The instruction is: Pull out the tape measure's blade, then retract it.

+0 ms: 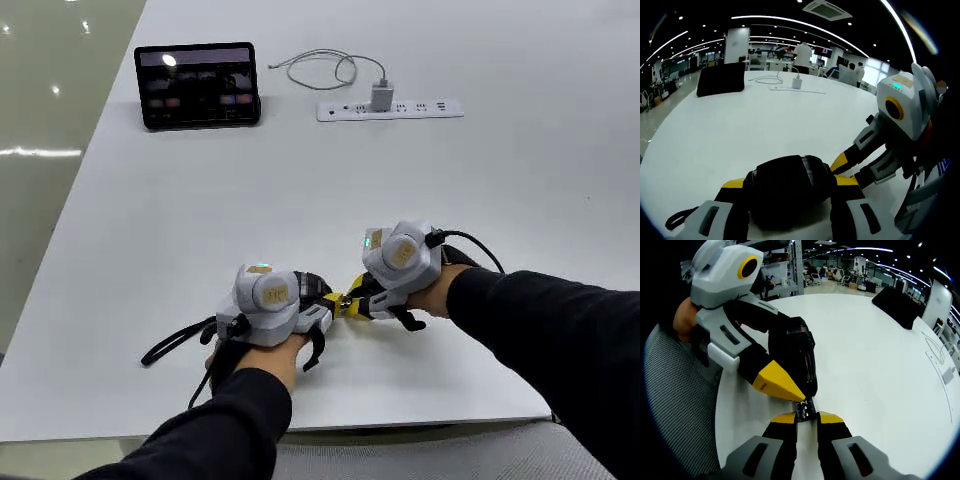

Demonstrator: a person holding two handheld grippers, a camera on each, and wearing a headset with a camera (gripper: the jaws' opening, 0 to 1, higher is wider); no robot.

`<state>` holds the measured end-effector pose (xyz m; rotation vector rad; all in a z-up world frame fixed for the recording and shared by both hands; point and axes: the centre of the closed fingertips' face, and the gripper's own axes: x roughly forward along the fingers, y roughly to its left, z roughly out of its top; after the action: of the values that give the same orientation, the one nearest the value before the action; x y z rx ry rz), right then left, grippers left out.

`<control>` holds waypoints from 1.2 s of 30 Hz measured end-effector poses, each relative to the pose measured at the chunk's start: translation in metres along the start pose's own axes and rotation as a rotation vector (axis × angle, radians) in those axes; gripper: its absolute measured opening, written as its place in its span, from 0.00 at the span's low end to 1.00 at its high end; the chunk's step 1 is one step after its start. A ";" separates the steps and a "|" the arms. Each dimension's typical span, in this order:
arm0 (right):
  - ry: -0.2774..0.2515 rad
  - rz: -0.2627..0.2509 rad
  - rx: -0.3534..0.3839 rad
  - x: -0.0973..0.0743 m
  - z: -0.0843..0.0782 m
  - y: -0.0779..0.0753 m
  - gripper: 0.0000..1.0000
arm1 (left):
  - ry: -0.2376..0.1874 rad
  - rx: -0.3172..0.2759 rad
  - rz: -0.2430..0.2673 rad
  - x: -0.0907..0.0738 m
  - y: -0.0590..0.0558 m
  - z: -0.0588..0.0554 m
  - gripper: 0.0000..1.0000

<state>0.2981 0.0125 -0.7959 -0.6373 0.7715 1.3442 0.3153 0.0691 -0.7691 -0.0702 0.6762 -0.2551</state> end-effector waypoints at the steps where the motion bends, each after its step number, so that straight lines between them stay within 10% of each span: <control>1: 0.000 0.000 0.003 0.000 0.000 0.000 0.10 | 0.000 -0.003 0.000 0.000 0.000 0.000 0.61; 9: -0.019 -0.004 0.017 0.001 0.002 -0.001 0.10 | 0.002 -0.084 -0.024 -0.001 0.007 0.003 0.60; 36: -0.044 0.009 -0.006 0.010 0.014 0.004 0.11 | -0.002 -0.079 -0.039 -0.001 0.003 0.002 0.61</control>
<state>0.2968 0.0300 -0.7952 -0.6079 0.7361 1.3643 0.3166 0.0726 -0.7669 -0.1598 0.6834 -0.2658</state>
